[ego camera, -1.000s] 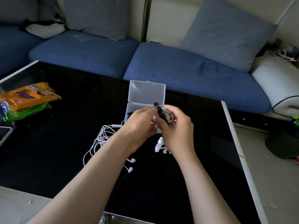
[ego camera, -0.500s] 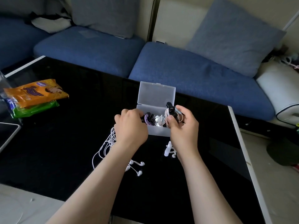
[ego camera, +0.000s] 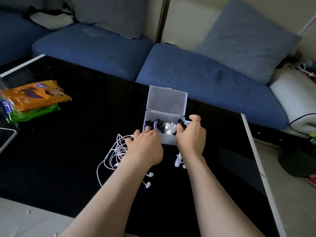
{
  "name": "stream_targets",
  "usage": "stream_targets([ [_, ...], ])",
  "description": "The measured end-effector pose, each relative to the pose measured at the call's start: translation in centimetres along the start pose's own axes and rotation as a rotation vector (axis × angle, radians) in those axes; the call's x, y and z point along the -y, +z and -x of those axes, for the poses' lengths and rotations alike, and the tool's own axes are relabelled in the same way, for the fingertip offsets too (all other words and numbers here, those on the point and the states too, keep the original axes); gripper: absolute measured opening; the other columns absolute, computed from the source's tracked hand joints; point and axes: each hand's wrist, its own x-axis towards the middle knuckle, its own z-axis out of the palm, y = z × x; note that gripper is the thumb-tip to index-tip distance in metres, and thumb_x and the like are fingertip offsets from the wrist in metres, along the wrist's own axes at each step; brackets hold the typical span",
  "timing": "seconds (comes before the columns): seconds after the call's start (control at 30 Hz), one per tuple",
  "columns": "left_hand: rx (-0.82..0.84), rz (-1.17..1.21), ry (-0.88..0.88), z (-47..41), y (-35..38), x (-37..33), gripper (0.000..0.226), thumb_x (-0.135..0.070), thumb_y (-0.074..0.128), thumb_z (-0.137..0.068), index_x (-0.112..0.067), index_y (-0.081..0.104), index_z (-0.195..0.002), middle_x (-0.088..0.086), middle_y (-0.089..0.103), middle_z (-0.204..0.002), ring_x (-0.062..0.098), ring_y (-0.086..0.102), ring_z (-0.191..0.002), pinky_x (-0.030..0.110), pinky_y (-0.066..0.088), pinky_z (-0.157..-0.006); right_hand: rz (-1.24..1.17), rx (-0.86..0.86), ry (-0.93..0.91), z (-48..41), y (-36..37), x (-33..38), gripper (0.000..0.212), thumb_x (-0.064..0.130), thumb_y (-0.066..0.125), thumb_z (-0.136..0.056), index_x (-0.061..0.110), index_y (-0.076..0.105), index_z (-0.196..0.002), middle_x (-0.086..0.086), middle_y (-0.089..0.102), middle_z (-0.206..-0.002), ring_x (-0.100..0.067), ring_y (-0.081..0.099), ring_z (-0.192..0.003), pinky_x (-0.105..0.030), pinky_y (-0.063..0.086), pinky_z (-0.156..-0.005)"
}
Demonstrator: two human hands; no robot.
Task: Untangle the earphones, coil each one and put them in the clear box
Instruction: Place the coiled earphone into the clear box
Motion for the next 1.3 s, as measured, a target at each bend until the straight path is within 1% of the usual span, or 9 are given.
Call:
stream_targets([
  [0.17,-0.007,-0.015,0.000,-0.1,0.2,-0.2,0.020,-0.005,0.048,-0.091,-0.018,0.042,-0.105,0.006,0.045,-0.137,0.038,0.033,-0.139,0.059,0.029,-0.108,0.228,0.016,-0.056,-0.5,0.6,-0.4,0.032,0.036,0.069,-0.100,0.014,0.069,-0.124,-0.012,0.062,-0.124,-0.035,0.055,-0.115,-0.043,0.048,-0.094],
  [0.3,-0.005,-0.021,-0.016,-0.2,0.2,-0.5,0.021,-0.006,0.047,-0.092,-0.016,0.047,-0.110,0.007,0.040,-0.156,0.039,0.032,-0.143,0.059,0.027,-0.111,0.327,0.011,-0.102,-0.3,0.4,-0.9,0.028,0.035,0.062,-0.097,0.013,0.075,-0.109,-0.013,0.061,-0.117,-0.035,0.054,-0.110,-0.042,0.046,-0.089],
  [0.4,-0.019,-0.024,-0.012,-0.2,0.2,-0.6,0.017,-0.006,0.047,-0.091,-0.016,0.043,-0.103,0.003,0.044,-0.127,0.037,0.038,-0.133,0.058,0.031,-0.106,0.401,-0.007,-0.114,0.1,0.2,-1.0,0.024,0.029,0.056,-0.094,0.014,0.075,-0.096,-0.011,0.059,-0.112,-0.035,0.051,-0.107,-0.041,0.043,-0.085],
  [0.6,-0.009,-0.074,-0.008,-0.3,0.6,-0.6,0.029,-0.005,0.052,-0.089,-0.013,0.045,-0.115,0.004,0.042,-0.133,0.035,0.035,-0.136,0.058,0.030,-0.106,0.370,0.152,-0.166,-0.1,-0.2,-0.5,0.016,0.010,0.060,-0.098,0.009,0.066,-0.113,-0.015,0.064,-0.118,-0.036,0.060,-0.113,-0.037,0.043,-0.078],
  [0.73,-0.021,-0.096,-0.010,-0.5,0.9,-0.7,0.036,-0.007,0.055,-0.090,-0.012,0.047,-0.124,0.004,0.041,-0.138,0.034,0.039,-0.130,0.057,0.032,-0.106,0.248,0.310,-0.139,-0.7,-1.0,-0.4,0.068,0.006,0.057,-0.094,0.023,0.037,-0.157,-0.018,0.053,-0.132,-0.040,0.054,-0.121,-0.041,0.042,-0.087],
  [0.97,-0.012,-0.142,-0.023,-0.3,1.2,-1.1,0.049,-0.008,0.055,-0.093,-0.012,0.042,-0.140,0.006,0.026,-0.165,0.039,0.035,-0.142,0.061,0.027,-0.111,0.285,0.486,-0.034,-2.4,-1.5,1.0,0.060,0.009,0.050,-0.100,0.026,0.038,-0.155,-0.023,0.045,-0.143,-0.046,0.051,-0.128,-0.046,0.044,-0.100],
  [1.13,-0.028,-0.181,-0.029,-0.4,1.5,-1.0,0.070,-0.009,0.055,-0.092,-0.015,0.029,-0.156,0.004,0.019,-0.170,0.040,0.032,-0.146,0.062,0.025,-0.114,0.440,0.526,-0.025,-3.8,-2.3,2.4,0.047,0.006,0.055,-0.100,0.011,0.051,-0.147,-0.017,0.053,-0.145,-0.037,0.057,-0.131,-0.038,0.044,-0.091],
  [1.2,-0.026,-0.187,-0.033,-0.3,1.5,-1.0,0.076,-0.009,0.054,-0.093,-0.017,0.023,-0.161,0.003,0.015,-0.172,0.040,0.030,-0.147,0.061,0.024,-0.115,0.499,0.539,-0.031,-4.1,-2.1,2.9,0.047,0.009,0.058,-0.100,0.011,0.053,-0.146,-0.015,0.051,-0.148,-0.038,0.056,-0.133,-0.044,0.048,-0.102],
  [1.3,-0.044,-0.196,-0.039,-0.4,1.6,-1.0,0.069,-0.011,0.055,-0.093,-0.018,0.030,-0.156,0.002,0.029,-0.163,0.041,0.036,-0.140,0.058,0.028,-0.111,0.626,0.555,-0.052,-4.1,-1.0,3.6,0.047,0.009,0.059,-0.098,0.007,0.056,-0.145,-0.015,0.053,-0.147,-0.038,0.057,-0.133,-0.046,0.053,-0.095],
])
